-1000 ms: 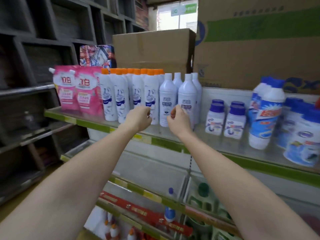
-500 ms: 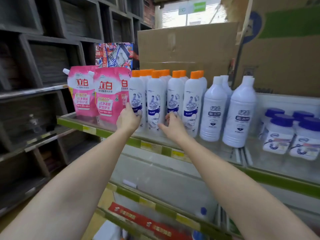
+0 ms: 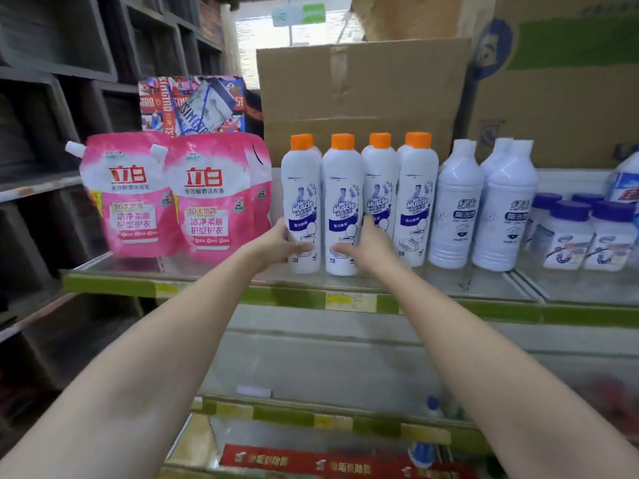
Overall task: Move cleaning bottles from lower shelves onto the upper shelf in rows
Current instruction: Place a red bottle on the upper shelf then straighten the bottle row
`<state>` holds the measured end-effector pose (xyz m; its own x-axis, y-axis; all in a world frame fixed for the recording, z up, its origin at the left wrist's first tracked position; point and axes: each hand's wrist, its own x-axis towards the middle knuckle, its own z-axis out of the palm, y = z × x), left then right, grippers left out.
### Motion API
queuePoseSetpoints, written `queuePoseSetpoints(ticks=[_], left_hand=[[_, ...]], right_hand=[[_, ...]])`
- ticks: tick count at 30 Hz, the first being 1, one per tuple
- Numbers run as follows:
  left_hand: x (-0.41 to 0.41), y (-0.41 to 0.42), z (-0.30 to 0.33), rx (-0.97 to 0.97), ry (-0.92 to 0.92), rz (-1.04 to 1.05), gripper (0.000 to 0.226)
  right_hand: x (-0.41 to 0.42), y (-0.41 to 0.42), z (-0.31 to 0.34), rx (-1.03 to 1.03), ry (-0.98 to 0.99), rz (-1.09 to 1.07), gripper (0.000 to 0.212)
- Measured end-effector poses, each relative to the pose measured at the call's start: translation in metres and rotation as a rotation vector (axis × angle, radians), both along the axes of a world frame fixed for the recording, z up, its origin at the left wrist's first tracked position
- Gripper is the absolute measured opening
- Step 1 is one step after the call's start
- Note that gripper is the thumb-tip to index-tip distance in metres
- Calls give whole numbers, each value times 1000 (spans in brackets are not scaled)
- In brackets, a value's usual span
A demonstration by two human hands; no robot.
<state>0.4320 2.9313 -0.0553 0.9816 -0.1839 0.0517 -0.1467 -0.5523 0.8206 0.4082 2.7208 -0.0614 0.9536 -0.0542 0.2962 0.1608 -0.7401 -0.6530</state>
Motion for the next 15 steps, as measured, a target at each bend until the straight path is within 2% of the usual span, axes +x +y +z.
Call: queuePoseSetpoints(ticks=[2, 3, 5, 7, 15], left_hand=[[2, -1, 6, 139, -42, 8, 83], [5, -2, 9, 199, -40, -4, 78], [10, -2, 16, 306, 10, -87, 54], [16, 2, 18, 313, 55, -135, 39], [13, 7, 22, 277, 75, -172, 38]], right_hand=[[-1, 1, 2, -7, 6, -13, 78], [-2, 1, 3, -12, 10, -19, 78], [-3, 2, 5, -21, 24, -31, 79], [-5, 4, 5, -23, 31, -55, 76], [-6, 11, 5, -41, 55, -104, 70]])
